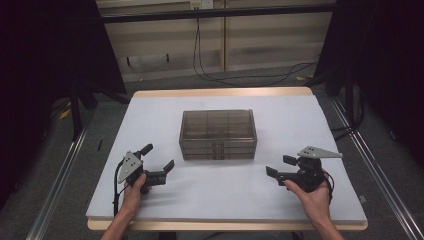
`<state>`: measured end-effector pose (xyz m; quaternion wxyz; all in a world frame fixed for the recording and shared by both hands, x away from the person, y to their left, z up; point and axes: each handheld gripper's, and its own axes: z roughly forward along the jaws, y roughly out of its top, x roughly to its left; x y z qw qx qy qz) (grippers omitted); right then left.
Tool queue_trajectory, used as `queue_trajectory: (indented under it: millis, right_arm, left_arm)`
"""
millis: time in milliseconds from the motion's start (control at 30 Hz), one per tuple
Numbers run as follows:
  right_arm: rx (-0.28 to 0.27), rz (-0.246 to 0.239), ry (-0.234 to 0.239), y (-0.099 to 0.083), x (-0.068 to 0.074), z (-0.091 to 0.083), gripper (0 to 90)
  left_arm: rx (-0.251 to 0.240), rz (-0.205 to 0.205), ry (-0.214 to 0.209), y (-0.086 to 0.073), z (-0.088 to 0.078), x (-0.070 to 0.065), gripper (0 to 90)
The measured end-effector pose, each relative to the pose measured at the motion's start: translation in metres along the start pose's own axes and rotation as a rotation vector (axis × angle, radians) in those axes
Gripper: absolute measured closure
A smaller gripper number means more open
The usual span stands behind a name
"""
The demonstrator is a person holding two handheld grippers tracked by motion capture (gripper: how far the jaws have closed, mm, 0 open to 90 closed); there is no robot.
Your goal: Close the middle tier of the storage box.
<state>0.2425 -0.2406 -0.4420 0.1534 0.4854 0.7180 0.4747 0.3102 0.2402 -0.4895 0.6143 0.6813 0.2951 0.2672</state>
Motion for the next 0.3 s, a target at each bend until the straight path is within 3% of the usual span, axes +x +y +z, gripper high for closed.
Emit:
queue_trajectory:
  millis: [67, 200, 300]
  right_arm:
    - [0.004, -0.006, -0.023, -0.004, -0.005, -0.002, 16.5]
    - [0.013, 0.043, -0.033, -0.013, -0.014, -0.007, 14.0]
    - [0.015, 0.048, -0.054, -0.016, -0.016, -0.009, 12.6]
  left_arm:
    - [0.000, 0.004, -0.006, 0.000, 0.000, 0.000, 0.8]
    - [-0.002, 0.001, -0.001, 0.000, 0.000, 0.000, 0.8]
    - [0.001, -0.004, 0.005, 0.000, 0.000, 0.000, 0.8]
